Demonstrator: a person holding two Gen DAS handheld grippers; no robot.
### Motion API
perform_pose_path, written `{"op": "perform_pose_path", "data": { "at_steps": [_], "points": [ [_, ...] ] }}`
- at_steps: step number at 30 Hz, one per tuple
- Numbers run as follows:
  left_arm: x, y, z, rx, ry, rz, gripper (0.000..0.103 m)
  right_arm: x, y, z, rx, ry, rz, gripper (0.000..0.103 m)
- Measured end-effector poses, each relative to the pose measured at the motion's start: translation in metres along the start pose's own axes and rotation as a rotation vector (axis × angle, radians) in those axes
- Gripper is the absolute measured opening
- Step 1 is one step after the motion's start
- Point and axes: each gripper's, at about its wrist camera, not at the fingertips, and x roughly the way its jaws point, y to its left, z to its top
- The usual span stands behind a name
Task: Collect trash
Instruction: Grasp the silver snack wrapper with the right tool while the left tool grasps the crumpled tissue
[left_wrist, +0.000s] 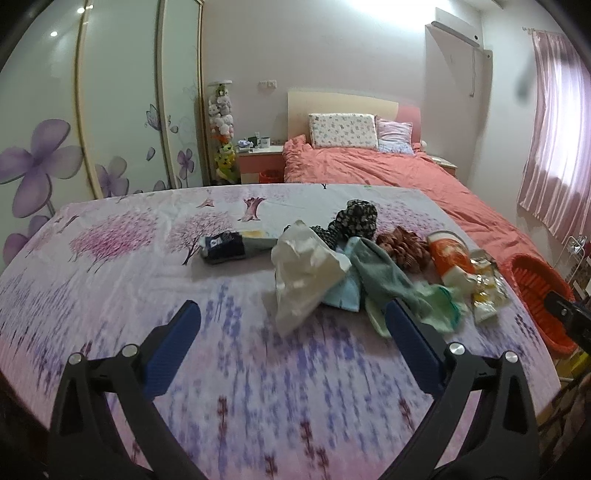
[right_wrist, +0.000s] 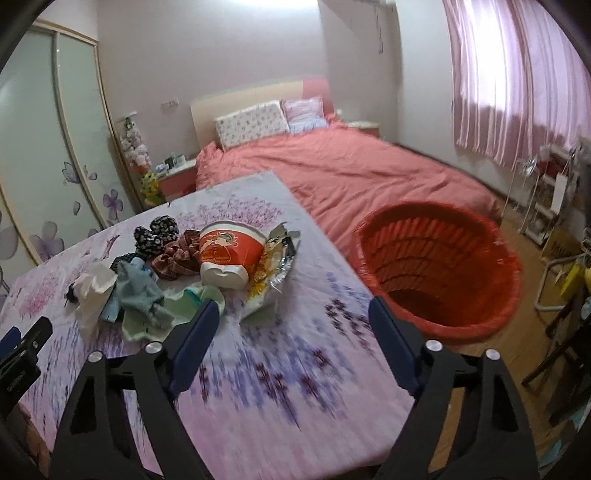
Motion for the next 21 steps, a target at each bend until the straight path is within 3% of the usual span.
{"op": "perform_pose_path", "data": {
  "at_steps": [10, 17, 21],
  "points": [
    [0.061, 0.008, 0.022, -0.004, 0.077, -0.018, 0.098, 0.077, 0.002, 0.013, 0.051, 0.166, 0.014, 0.058],
    [0.088, 0.008, 0.026, -0.016, 0.119, -0.055, 0.094, 0.092, 0.006, 0.009, 0.039, 0.22, 0.044, 0.045],
    [0.103, 0.009, 0.025, -0.024, 0.154, -0.084, 0.084, 0.094, 0.007, 0.009, 0.04, 0.242, 0.062, 0.038]
  ]
}}
